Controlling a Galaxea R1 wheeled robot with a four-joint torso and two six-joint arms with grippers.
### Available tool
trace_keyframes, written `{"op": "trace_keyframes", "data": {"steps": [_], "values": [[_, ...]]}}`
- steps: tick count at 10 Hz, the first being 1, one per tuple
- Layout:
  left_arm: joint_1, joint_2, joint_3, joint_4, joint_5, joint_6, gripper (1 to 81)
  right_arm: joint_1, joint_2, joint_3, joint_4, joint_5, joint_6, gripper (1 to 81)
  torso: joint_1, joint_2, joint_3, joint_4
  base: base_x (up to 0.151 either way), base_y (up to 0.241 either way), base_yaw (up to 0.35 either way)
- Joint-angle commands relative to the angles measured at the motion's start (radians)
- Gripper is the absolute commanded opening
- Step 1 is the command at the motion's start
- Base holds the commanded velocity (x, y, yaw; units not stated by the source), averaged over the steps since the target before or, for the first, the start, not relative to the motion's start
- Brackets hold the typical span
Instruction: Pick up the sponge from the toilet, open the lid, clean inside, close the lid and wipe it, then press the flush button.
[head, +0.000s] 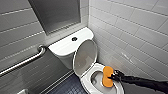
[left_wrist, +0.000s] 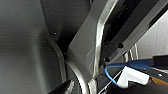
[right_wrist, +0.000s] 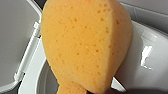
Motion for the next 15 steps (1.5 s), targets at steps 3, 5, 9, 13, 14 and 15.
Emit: {"op": "trace_keyframes", "data": {"steps": [3,5,9,13,14,15], "values": [[0.055,-0.133,0.089,-0.015,0.004,0.005,81.1,0.009,-0.146,0.081,0.023,-0.003,0.022,1.0,0.0,0.0,0.0,0.0,0.0,0.0,0.0],[0.057,-0.121,0.04,-0.017,-0.004,0.0,81.1,-0.057,-0.199,0.11,0.025,0.024,0.022,1.0,0.0,0.0,0.0,0.0,0.0,0.0,0.0],[0.057,-0.069,-0.015,-0.014,-0.007,0.005,81.1,-0.132,-0.353,0.251,0.031,0.093,0.07,1.0,0.0,0.0,0.0,0.0,0.0,0.0,0.0],[0.057,-0.021,-0.087,-0.011,-0.005,0.006,81.1,-0.233,-0.442,0.367,0.031,0.136,0.088,1.0,0.0,-0.001,0.0,0.0,0.0,0.0,0.0],[0.061,-0.029,-0.087,-0.011,-0.007,0.006,81.1,-0.269,-0.442,0.381,0.031,0.169,0.087,1.0,0.0,-0.001,0.0,0.0,0.0,0.0,0.0],[0.064,-0.035,-0.089,-0.011,-0.007,0.006,81.1,-0.296,-0.443,0.409,0.023,0.184,0.085,1.0,0.0,-0.001,0.0,0.0,0.0,0.0,0.0]]}}
